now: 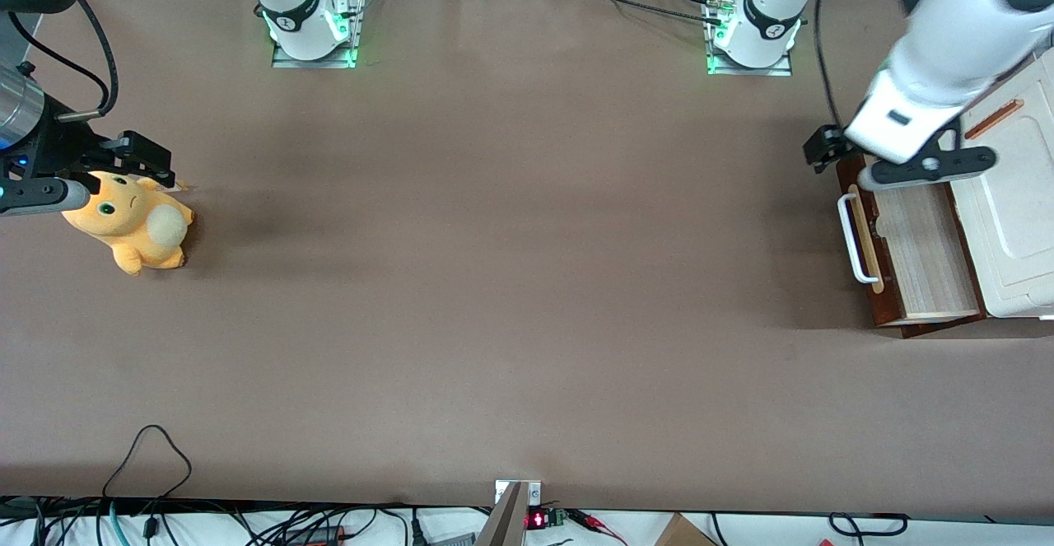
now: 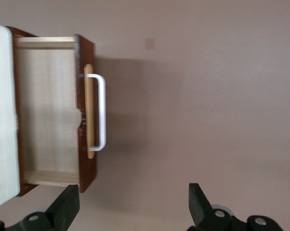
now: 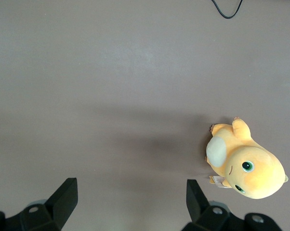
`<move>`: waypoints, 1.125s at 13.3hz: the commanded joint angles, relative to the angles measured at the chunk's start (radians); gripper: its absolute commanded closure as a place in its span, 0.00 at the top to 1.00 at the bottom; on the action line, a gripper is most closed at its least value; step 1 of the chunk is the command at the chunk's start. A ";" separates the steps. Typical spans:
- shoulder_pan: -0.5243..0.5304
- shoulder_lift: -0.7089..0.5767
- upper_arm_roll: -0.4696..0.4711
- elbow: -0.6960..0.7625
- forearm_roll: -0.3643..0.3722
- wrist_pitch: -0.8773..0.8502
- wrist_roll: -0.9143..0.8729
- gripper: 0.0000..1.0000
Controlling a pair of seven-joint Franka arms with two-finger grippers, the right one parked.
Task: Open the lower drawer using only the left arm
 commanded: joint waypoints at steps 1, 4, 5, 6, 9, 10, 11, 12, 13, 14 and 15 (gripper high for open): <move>0.007 -0.027 0.090 0.002 -0.115 0.009 0.217 1.00; 0.011 -0.029 0.113 0.030 -0.108 0.009 0.279 1.00; 0.012 -0.029 0.113 0.030 -0.108 0.009 0.279 1.00; 0.012 -0.030 0.113 0.030 -0.108 0.010 0.279 1.00; 0.012 -0.030 0.113 0.031 -0.108 0.010 0.276 1.00; 0.012 -0.030 0.113 0.031 -0.105 0.010 0.276 1.00; 0.012 -0.030 0.111 0.031 -0.105 0.010 0.275 1.00; 0.012 -0.030 0.111 0.031 -0.105 0.010 0.276 1.00; 0.012 -0.030 0.111 0.031 -0.105 0.010 0.276 1.00; 0.012 -0.030 0.111 0.033 -0.105 0.010 0.276 1.00; 0.012 -0.030 0.111 0.033 -0.105 0.010 0.275 1.00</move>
